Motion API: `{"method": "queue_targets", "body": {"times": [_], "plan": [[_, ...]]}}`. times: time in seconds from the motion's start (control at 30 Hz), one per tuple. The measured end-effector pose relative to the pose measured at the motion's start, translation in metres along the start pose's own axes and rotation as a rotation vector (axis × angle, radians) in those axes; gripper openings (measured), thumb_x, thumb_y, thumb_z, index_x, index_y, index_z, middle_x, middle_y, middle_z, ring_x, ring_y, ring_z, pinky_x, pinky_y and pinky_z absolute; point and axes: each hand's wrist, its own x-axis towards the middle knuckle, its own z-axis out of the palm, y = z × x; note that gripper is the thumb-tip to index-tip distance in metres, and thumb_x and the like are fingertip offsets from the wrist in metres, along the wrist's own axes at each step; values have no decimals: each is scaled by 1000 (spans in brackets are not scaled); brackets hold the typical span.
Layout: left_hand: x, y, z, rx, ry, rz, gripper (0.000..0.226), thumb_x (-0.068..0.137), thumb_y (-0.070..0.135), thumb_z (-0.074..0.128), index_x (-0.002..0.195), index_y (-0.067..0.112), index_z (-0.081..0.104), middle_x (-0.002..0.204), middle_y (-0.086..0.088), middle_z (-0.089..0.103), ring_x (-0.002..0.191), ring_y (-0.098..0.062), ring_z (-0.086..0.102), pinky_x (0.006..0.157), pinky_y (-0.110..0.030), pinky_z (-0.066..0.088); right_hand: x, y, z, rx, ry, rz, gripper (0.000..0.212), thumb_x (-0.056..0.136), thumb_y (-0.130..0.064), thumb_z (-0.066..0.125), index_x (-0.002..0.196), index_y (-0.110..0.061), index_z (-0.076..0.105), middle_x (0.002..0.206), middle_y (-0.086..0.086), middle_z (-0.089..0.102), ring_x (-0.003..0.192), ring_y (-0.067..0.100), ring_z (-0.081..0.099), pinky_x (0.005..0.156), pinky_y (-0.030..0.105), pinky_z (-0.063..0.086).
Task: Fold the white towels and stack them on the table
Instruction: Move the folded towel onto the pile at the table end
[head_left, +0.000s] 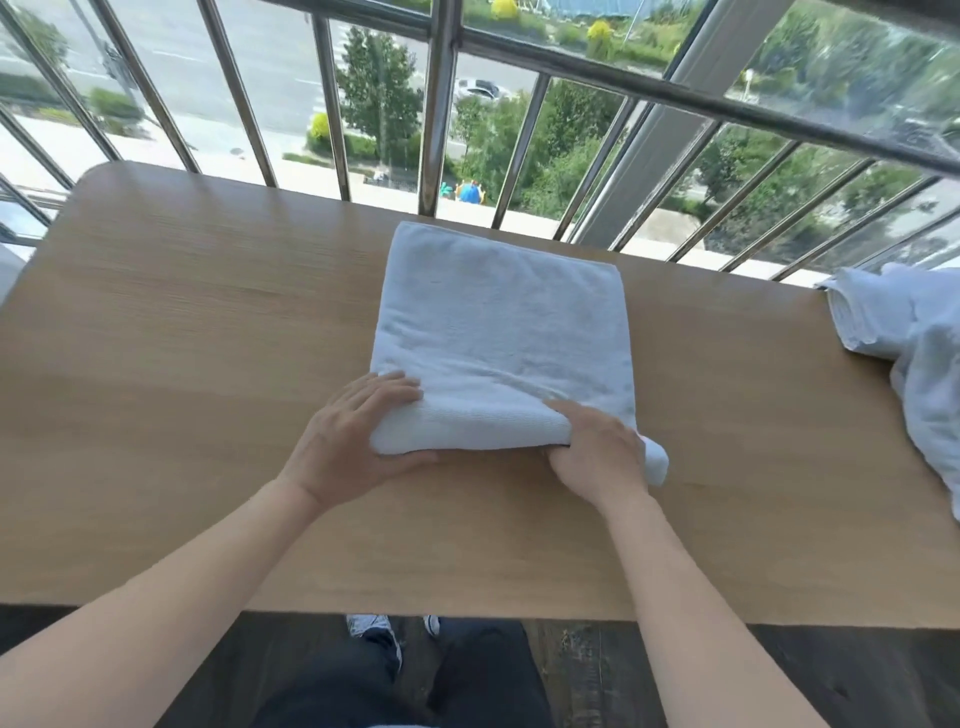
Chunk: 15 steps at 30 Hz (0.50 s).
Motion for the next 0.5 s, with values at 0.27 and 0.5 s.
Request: {"method": "queue_targets", "body": {"times": [0.27,0.5], "plan": [[54,-25,-4,-367,-70,-367,65,59,64,77,118,59,50,126,36,57,129,-1,53,98,-30,47,59,1,-89,-32,-271,-106,5,77,-35,58,73,-33,55,81,-12,59,83,17,57,60,28,35],[133,-47,9,-312,87,-562,46,64,99,44,92,65,57,88,34,65,80,9,63,60,-30,45,135,-11,-134,100,-210,-143,17,72,-29,64,85,-18,61,78,-4,60,75,17,58,57,30,38]]}}
